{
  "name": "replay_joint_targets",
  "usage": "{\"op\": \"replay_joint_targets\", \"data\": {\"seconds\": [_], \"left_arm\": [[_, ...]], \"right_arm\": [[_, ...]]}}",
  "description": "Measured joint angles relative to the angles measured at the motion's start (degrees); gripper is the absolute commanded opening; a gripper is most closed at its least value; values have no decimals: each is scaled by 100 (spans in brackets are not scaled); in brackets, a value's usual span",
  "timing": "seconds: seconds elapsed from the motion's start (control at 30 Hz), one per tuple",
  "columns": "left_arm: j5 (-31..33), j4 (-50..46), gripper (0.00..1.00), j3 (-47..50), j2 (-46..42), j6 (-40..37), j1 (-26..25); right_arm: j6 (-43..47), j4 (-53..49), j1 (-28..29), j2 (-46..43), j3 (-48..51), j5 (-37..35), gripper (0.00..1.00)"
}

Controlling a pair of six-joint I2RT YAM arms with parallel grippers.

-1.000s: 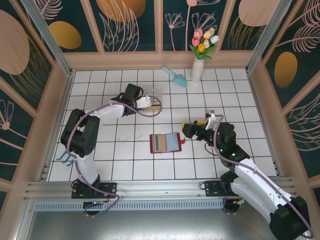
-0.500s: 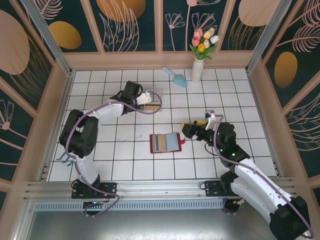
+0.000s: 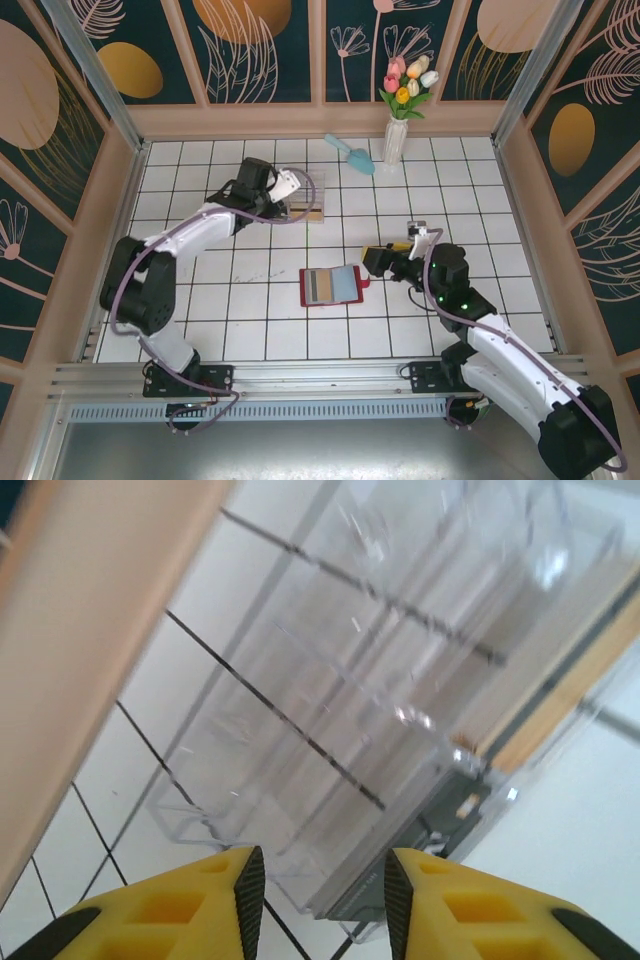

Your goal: Take the credit cards out of the card holder

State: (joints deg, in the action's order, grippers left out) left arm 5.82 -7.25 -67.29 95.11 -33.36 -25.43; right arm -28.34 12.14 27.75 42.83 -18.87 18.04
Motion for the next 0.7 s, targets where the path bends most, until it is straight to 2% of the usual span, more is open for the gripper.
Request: {"op": "replay_joint_targets", "data": {"seconds": [0.17,0.27,0.4,0.53,0.67,0.7], "left_arm": [[-798,498,37,573,-1436,1665,0],[-1235,960,35,1128,-2144,2787,0],[-1556,1272,35,1794,-2592,4435,0],[-1843,1132,30,1888,-2439,5954,0],[-2243,1239,26,2107,-2140,6946,-11],[-2302,1314,26,2295,-2092,7184,-52]], "right_arm": [[9,-76,103,426,-155,-48,90],[92,-175,411,793,-413,-201,86],[203,-254,1032,1436,-826,-490,69],[284,-306,1445,2214,-1207,-660,44],[247,-367,1665,2944,-1488,-776,21],[245,-385,1711,3136,-1556,-798,19]]}}
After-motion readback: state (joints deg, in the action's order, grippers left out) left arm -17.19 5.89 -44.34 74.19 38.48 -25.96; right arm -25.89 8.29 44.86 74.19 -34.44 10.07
